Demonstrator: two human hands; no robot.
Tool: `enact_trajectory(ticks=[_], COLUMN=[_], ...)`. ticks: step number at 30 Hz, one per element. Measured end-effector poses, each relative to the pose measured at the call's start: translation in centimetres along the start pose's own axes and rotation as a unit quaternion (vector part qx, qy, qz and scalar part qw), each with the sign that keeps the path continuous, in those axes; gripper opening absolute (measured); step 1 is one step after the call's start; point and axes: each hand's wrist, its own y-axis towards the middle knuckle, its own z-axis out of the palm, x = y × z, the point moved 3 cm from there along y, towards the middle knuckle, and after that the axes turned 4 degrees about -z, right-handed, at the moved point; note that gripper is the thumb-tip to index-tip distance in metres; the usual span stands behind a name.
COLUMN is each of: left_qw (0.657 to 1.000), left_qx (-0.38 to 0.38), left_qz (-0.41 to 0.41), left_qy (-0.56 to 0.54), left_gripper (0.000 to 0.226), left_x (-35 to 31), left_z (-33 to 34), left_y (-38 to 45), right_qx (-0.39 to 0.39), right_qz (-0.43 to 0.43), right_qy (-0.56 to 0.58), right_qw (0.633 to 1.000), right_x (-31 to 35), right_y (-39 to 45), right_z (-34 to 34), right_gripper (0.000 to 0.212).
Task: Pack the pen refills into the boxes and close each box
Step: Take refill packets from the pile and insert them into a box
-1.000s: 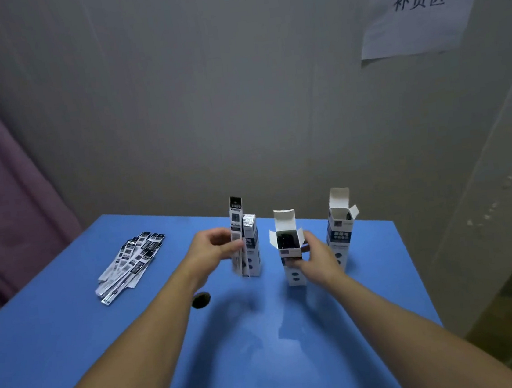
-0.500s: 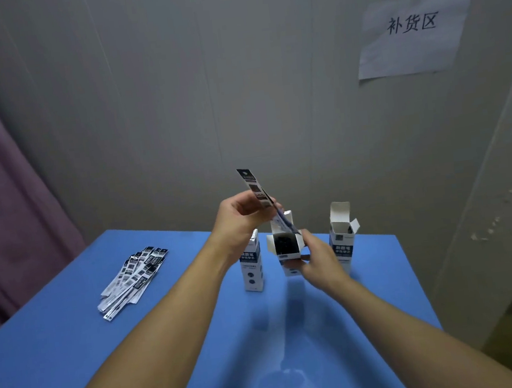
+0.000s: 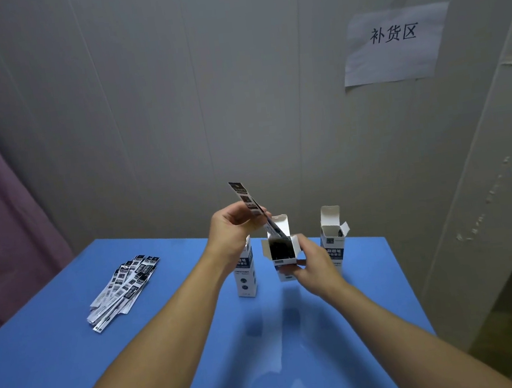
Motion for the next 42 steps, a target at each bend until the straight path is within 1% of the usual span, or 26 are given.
enact_trajectory(ticks=[5,10,15,20,22,24,25,29,32,36,37,39,40,42], left_qw=[1.0,0.999,0.999,0.997,0.988,0.965,0.954,0.945,0.939,0.944,0.948,0.955,0.955,0.944], left_qx=[-0.022,-0.02,-0.024,0.0,0.023,0.042,0.054,0.072,0.084,0.094,0.093,0.086,0.082,0.073], left_qz=[-0.002,-0.011,-0.021,-0.021,-0.023,-0.001,0.011,0.002,-0.012,0.002,0.006,0.019,0.026,0.036], left_qy=[-0.019,-0.038,-0.004,0.073,0.152,0.261,0.294,0.319,0.333,0.316,0.304,0.282,0.283,0.318], left_gripper=[0.019,0.022,0.025,0.023,0.021,0.017,0.016,0.023,0.018,0.041,0.041,0.03,0.022,0.01], left_x=[0.7,1.1,1.5,1.5,1.9,2.6,2.9,3.4,3.2,2.5,2.3,2.1,2.1,2.5], left_z=[-0.5,-0.1,-0.1,-0.2,-0.4,-0.5,-0.5,-0.3,-0.4,-0.6,-0.6,-0.7,-0.6,-0.5], left_y=[-0.1,-0.4,-0.5,-0.9,-1.0,-0.9,-0.8,-0.7,-0.8,-1.2,-1.2,-1.2,-1.1,-0.9], right_qx=[0.002,0.001,0.001,0.01,0.014,0.015,0.014,0.018,0.02,0.026,0.027,0.024,0.024,0.028], right_qz=[0.006,0.005,0.003,-0.003,-0.004,-0.006,-0.007,0.005,0.02,0.025,0.029,0.034,0.035,0.036], right_qy=[-0.001,-0.01,-0.012,-0.011,-0.012,-0.013,-0.015,-0.034,-0.038,-0.042,-0.043,-0.046,-0.048,-0.049], right_qw=[1.0,1.0,1.0,1.0,1.0,1.0,1.0,0.999,0.999,0.998,0.998,0.998,0.998,0.998], right_x=[-0.1,0.1,0.4,0.7,0.9,1.1,1.2,1.2,1.2,1.2,1.1,0.9,0.8,0.8], right_y=[-0.4,-0.3,-0.3,-0.3,-0.3,-0.2,-0.1,0.0,0.0,0.0,0.0,0.0,0.0,-0.1], right_z=[0.1,0.3,0.6,0.8,0.9,1.0,1.1,1.3,1.3,1.3,1.3,1.3,1.3,1.3], right_gripper=[0.037,0.034,0.034,0.038,0.038,0.037,0.036,0.028,0.029,0.039,0.04,0.04,0.04,0.039])
